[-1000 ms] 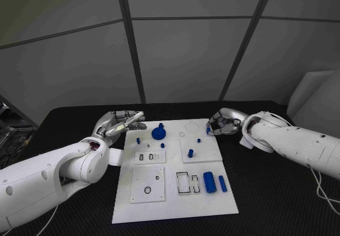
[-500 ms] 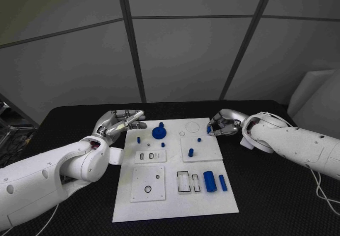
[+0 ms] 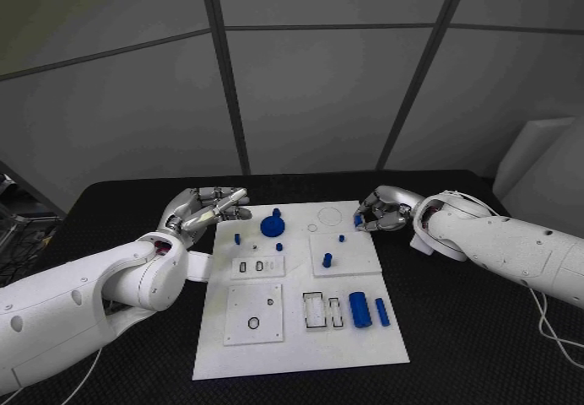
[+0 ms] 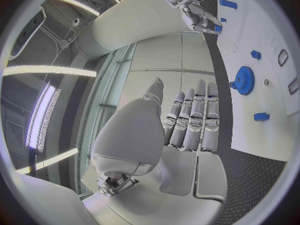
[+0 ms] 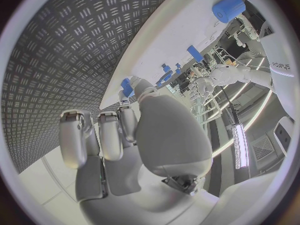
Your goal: Assemble the parts on the task board
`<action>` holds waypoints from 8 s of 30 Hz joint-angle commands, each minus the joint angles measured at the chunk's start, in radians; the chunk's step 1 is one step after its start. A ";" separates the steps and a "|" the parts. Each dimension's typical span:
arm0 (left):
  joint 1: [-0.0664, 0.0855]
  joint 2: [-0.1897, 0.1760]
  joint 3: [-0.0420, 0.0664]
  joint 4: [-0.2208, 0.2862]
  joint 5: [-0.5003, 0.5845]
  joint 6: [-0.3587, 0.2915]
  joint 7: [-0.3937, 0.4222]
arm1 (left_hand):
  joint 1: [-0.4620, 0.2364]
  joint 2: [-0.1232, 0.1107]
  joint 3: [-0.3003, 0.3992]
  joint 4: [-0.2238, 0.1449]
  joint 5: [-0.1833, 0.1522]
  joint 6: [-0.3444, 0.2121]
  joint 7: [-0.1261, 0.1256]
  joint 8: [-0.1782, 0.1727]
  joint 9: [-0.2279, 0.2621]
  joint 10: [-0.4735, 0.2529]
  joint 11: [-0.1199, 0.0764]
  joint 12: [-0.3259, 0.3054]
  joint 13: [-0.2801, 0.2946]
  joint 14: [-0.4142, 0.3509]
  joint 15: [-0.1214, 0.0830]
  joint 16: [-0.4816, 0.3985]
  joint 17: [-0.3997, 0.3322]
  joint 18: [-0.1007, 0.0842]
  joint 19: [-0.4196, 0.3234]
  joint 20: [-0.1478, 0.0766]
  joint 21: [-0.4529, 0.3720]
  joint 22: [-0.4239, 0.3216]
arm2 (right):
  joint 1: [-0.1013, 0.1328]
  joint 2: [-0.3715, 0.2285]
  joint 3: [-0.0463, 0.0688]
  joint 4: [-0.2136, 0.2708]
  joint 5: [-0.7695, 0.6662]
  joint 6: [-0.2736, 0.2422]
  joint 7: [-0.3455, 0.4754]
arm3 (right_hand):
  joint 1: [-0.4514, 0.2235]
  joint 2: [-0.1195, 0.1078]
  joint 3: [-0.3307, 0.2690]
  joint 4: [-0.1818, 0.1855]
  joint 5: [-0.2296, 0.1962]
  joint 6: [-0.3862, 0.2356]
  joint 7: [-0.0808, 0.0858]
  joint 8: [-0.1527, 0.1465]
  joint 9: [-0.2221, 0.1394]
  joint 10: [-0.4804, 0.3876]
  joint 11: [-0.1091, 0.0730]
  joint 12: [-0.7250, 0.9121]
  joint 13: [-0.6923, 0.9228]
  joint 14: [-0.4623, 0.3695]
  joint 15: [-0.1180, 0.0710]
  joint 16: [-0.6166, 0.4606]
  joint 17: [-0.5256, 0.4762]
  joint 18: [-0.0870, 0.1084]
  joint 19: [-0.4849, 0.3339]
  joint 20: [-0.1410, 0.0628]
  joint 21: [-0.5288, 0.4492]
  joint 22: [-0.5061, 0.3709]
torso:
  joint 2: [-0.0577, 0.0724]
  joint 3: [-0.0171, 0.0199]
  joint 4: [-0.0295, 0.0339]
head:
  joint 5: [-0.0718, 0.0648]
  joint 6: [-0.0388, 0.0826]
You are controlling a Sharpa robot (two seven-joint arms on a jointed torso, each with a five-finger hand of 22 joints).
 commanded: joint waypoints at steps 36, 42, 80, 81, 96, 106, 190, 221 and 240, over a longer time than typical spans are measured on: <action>0.000 0.002 0.001 -0.011 -0.005 0.013 0.005 | 0.001 0.009 -0.007 -0.002 -0.005 -0.002 0.005 -0.006 0.000 -0.004 0.002 -0.004 -0.001 -0.005 0.001 -0.004 0.001 -0.018 0.000 0.006 -0.007 -0.001 | 0.002 -0.038 0.002 0.220 0.012 -0.220 -0.100 | 0.033 0.058 0.058 -0.034 -0.042 0.082 -0.033 0.055 0.019 0.020 -0.034 0.019 0.056 0.077 -0.034 0.008 0.126 0.000 0.032 -0.031 0.010 0.173 | -0.008 -0.0025 -0.0043 | 0.005 0.003; 0.000 0.002 0.001 -0.028 -0.005 0.010 0.005 | 0.002 0.010 -0.007 -0.002 -0.005 -0.001 0.005 -0.006 0.000 -0.004 0.002 -0.004 -0.001 -0.005 0.001 -0.004 0.002 -0.018 0.000 0.006 -0.007 -0.001 | 0.002 -0.011 0.002 0.308 -0.044 -0.226 -0.147 | 0.034 0.057 0.060 -0.036 -0.043 0.084 -0.034 0.056 0.020 0.019 -0.034 0.017 0.054 0.076 -0.034 0.007 0.125 0.000 0.031 -0.032 0.010 0.173 | -0.016 -0.0045 -0.0025 | 0.012 -0.005; 0.002 0.007 0.001 -0.055 -0.005 0.007 -0.002 | 0.003 0.011 -0.007 -0.003 -0.005 -0.001 0.005 -0.006 0.000 -0.003 0.002 -0.003 -0.001 -0.005 0.001 -0.005 0.002 -0.018 0.000 0.006 -0.007 -0.002 | -0.104 0.242 -0.017 0.266 -0.296 -0.167 -0.245 | 0.028 0.057 0.068 -0.039 -0.050 0.089 -0.036 0.059 0.022 0.016 -0.036 0.013 0.051 0.076 -0.036 0.006 0.123 0.001 0.030 -0.033 0.009 0.171 | -0.021 -0.0063 -0.0009 | 0.055 -0.034; 0.002 0.008 0.001 -0.055 -0.005 0.007 -0.002 | 0.003 0.011 -0.007 -0.003 -0.005 -0.001 0.005 -0.006 0.000 -0.003 0.002 -0.003 -0.001 -0.005 0.001 -0.005 0.002 -0.018 0.000 0.006 -0.007 -0.002 | -0.104 0.243 -0.017 0.266 -0.296 -0.166 -0.246 | 0.028 0.057 0.068 -0.039 -0.050 0.089 -0.036 0.059 0.022 0.016 -0.036 0.013 0.051 0.076 -0.036 0.006 0.123 0.001 0.030 -0.033 0.009 0.171 | -0.021 -0.0062 -0.0008 | 0.055 -0.035; 0.002 0.011 0.001 -0.056 -0.005 0.007 -0.003 | 0.003 0.011 -0.008 -0.003 -0.006 0.000 0.005 -0.006 0.000 -0.003 0.002 -0.003 -0.001 -0.005 0.001 -0.005 0.002 -0.018 -0.001 0.006 -0.007 -0.002 | -0.105 0.259 -0.018 0.254 -0.298 -0.128 -0.253 | 0.014 0.051 0.067 -0.036 -0.054 0.085 -0.034 0.056 0.021 0.014 -0.035 0.009 0.048 0.075 -0.035 0.004 0.120 0.002 0.027 -0.034 0.007 0.168 | -0.022 -0.0062 0.0002 | 0.054 -0.036; 0.001 0.012 0.001 -0.057 -0.005 0.006 -0.005 | 0.003 0.011 -0.008 -0.003 -0.006 0.000 0.005 -0.006 0.000 -0.003 0.002 -0.003 -0.001 -0.005 0.001 -0.005 0.002 -0.018 -0.001 0.006 -0.007 -0.002 | -0.105 0.261 -0.018 0.248 -0.298 -0.100 -0.260 | -0.001 0.040 0.067 -0.035 -0.057 0.072 -0.030 0.048 0.018 0.006 -0.032 -0.001 0.039 0.074 -0.033 0.001 0.116 0.003 0.022 -0.033 0.004 0.162 | -0.022 -0.0057 -0.0013 | 0.056 -0.036; 0.001 0.013 0.001 -0.055 -0.421 0.081 -0.401 | -0.038 0.007 -0.031 0.067 -0.007 0.187 -0.120 0.063 0.040 0.419 -0.143 0.233 0.179 0.452 -0.168 0.820 0.788 -0.022 0.395 -0.162 0.349 0.211 | -0.036 0.021 0.002 0.451 0.065 -0.317 0.044 | 0.059 -0.006 -0.037 0.034 0.002 -0.104 0.011 0.028 -0.016 -0.298 0.003 -0.415 -0.391 -0.033 -0.007 -0.272 -0.237 0.084 -0.243 -0.008 -0.240 -0.177 | -0.048 0.0037 -0.0100 | 0.084 -0.046; 0.151 0.160 -0.106 -0.147 -0.887 0.457 -0.899 | -0.238 0.059 -0.114 0.139 -0.008 0.077 -0.142 0.304 0.293 0.295 -0.170 1.039 0.983 0.480 -0.184 1.251 1.303 -0.149 0.625 -0.189 1.057 1.150 | 0.061 -0.023 0.005 0.244 0.408 -0.237 0.069 | 0.034 -0.057 0.188 0.019 -0.013 0.013 0.044 -0.014 -0.023 -0.181 0.053 -1.287 -1.222 -0.242 0.071 -1.399 -1.088 0.160 -0.505 0.061 -1.090 -0.944 | -0.105 0.0135 -0.0290 | 0.124 -0.074; 0.168 0.220 -0.126 -0.212 -0.916 0.535 -0.921 | -0.261 0.083 -0.162 0.139 -0.019 0.049 -0.149 0.361 0.370 0.295 -0.176 1.052 0.996 0.483 -0.189 1.258 1.314 -0.152 0.626 -0.192 1.069 1.171 | 0.061 -0.011 0.005 0.236 0.369 -0.259 0.037 | -0.004 -0.064 0.176 0.002 0.002 0.030 0.032 -0.015 -0.023 -0.145 0.039 -1.286 -1.242 -0.160 0.051 -1.404 -1.096 0.157 -0.442 0.041 -1.086 -0.950 | -0.101 0.0129 -0.0303 | 0.126 -0.087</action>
